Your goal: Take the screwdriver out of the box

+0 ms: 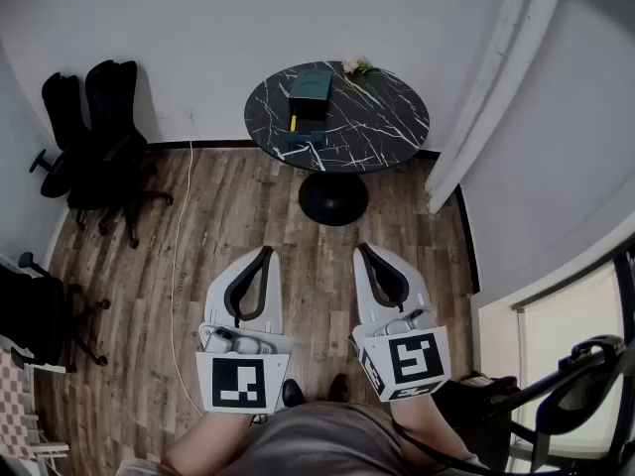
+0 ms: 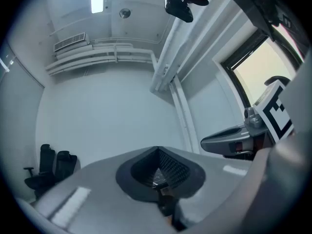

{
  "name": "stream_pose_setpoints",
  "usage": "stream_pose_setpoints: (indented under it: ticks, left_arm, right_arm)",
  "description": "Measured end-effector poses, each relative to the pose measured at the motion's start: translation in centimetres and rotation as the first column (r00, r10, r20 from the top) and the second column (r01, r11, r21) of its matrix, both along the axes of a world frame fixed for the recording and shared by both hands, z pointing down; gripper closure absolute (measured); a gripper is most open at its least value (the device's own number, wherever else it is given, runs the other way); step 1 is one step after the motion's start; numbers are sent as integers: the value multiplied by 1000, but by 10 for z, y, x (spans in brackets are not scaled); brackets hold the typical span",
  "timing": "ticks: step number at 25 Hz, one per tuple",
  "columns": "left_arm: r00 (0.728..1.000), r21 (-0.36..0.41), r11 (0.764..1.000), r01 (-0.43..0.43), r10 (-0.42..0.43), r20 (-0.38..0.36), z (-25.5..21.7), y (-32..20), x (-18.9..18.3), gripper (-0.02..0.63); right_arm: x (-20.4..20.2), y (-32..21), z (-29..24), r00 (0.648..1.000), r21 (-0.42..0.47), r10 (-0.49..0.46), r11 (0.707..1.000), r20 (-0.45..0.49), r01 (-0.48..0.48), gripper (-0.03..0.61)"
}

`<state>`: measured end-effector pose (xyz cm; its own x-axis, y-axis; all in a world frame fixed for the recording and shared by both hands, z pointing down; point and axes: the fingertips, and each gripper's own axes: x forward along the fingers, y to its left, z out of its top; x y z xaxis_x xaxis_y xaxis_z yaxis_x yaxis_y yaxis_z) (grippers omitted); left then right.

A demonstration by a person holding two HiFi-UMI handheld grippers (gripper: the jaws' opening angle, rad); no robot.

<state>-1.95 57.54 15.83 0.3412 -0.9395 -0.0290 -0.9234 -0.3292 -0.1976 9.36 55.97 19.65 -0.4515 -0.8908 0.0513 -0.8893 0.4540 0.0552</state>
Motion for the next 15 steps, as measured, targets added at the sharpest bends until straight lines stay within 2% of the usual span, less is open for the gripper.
stream_pose_setpoints:
  ticks: [10,15]
  left_arm:
    - [1000,-9,1000,27,-27,14,9,-10,28,614]
    - [998,-33,997,63,-62,15,20,-16,29,614]
  right_arm:
    - [29,-14,8,1000,-5,-24,1000,17,24,554]
    - [39,-24,20,997,-38,-21,999,68,23,554]
